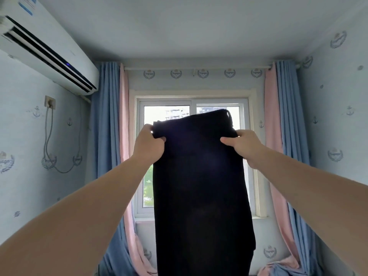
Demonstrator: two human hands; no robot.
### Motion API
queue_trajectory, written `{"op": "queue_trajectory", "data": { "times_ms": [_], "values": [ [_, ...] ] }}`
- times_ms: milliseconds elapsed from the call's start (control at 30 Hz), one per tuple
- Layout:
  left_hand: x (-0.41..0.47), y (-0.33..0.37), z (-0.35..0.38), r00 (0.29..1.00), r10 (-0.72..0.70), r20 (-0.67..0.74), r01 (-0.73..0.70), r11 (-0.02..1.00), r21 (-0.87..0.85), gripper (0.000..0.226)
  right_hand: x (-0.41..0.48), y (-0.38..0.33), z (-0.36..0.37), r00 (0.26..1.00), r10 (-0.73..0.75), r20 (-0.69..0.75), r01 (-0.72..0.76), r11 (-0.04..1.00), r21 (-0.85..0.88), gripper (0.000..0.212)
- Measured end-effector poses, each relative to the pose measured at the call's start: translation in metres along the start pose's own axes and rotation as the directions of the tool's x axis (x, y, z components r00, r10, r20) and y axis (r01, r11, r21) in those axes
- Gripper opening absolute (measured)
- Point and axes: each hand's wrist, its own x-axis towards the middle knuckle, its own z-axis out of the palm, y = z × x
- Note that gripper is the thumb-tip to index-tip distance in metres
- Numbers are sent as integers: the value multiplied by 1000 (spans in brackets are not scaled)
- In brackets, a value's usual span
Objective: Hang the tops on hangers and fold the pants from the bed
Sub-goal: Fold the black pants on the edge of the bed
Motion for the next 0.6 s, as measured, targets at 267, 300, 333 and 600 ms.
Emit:
{"op": "queue_trajectory", "data": {
  "times_ms": [267,300,333,600],
  "values": [
    [-113,-1,-18,989,-95,113,88,994,61,33,-108,31,-38,994,111,0,-111,993,-44,14],
    [-124,-1,-21,983,-117,139,108,991,76,33,-121,33,-41,991,134,3,-133,990,-46,14],
    [-132,0,-25,979,-128,159,115,990,86,33,-131,34,-45,989,146,6,-146,989,-39,15],
    [-141,16,-63,980,-142,141,134,989,65,31,-153,5,-37,989,143,37,-144,990,10,20]
  ]
}}
